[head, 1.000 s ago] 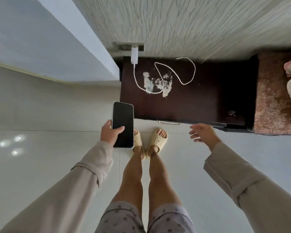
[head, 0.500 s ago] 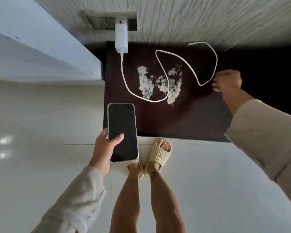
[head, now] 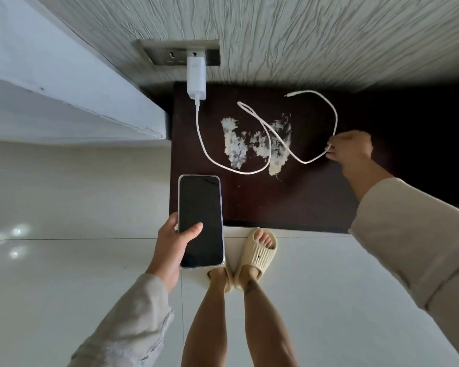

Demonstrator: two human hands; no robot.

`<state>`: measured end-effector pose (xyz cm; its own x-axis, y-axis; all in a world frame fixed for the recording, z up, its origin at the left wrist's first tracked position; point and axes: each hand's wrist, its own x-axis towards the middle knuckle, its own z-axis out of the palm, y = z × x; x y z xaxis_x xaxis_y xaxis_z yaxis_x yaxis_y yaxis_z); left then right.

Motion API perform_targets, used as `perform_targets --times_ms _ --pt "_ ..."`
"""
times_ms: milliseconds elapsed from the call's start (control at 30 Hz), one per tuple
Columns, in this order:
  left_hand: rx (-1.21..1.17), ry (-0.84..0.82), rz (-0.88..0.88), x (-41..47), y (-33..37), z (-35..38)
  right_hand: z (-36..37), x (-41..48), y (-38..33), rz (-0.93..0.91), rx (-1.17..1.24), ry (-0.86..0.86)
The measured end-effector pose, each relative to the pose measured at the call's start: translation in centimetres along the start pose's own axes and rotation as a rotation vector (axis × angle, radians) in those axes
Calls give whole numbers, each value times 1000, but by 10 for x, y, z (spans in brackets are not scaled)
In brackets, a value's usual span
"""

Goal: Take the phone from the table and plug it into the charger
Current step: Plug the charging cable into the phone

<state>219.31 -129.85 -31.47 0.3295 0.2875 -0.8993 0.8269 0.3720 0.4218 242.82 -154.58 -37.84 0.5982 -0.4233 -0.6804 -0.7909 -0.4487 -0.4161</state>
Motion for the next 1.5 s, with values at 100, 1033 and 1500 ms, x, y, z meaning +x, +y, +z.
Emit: perform_targets --times_ms 100,1033,1500 --pt "-4 -4 6 -21 9 2 -19 -41 11 74 329 -73" --pt "-348 -397 -28 -114 56 57 -30 -249 64 -235 -62 -516" --pt "-278 -334 6 -114 59 37 -22 -232 3 354 837 -696"
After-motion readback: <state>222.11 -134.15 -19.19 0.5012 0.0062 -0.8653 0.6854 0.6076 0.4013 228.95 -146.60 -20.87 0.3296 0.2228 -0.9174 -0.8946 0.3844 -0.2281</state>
